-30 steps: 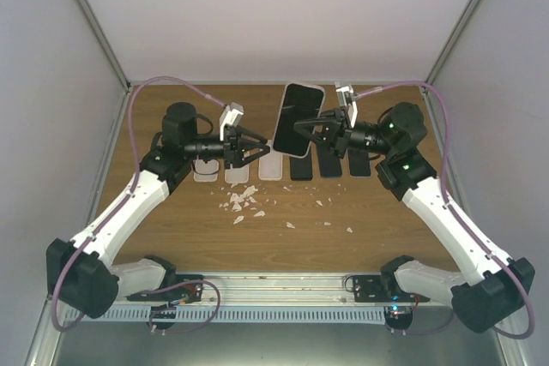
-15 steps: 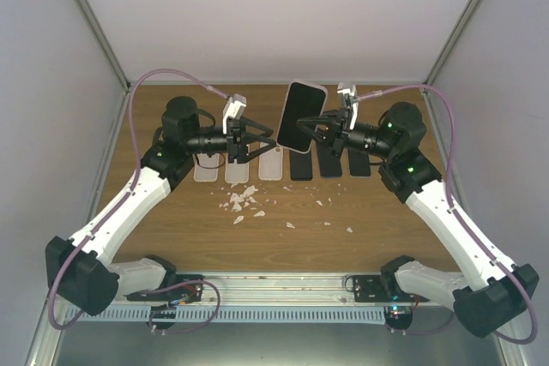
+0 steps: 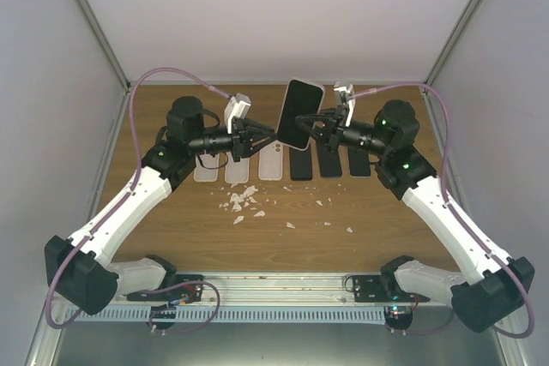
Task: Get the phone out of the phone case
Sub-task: Remove the phone case from the phone.
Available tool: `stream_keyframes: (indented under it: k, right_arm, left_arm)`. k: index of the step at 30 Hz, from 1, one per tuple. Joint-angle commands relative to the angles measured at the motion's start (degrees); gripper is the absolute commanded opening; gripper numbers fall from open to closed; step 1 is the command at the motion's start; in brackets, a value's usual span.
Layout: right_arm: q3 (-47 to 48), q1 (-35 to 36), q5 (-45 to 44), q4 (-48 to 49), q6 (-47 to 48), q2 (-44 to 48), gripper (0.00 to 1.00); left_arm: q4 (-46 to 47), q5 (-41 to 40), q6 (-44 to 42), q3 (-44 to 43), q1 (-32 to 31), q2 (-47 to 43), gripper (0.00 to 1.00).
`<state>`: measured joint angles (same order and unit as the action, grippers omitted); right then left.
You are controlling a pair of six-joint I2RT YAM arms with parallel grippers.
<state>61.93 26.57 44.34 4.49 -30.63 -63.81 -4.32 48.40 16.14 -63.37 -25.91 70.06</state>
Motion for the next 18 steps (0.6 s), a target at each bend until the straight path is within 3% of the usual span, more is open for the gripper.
stream_keyframes:
  k: [1, 8, 18]
  right_arm:
    - [1.62, 0.78, 7.16, 11.12, -6.72, 1.28, 0.01]
    - [-0.58, 0.81, 12.58, 22.83, -18.09, 0.45, 0.01]
    - [0.16, 1.78, 15.33, 29.11, -26.39, 0.16, 0.01]
  left_arm:
    - [-3.33, -10.13, -2.16, 2.28, 1.54, 1.18, 0.24]
    - [-2.23, -9.02, -1.24, 3.69, 2.00, 1.74, 0.21]
    - [-0.32, -7.18, 0.74, 4.91, 2.43, 2.65, 0.21]
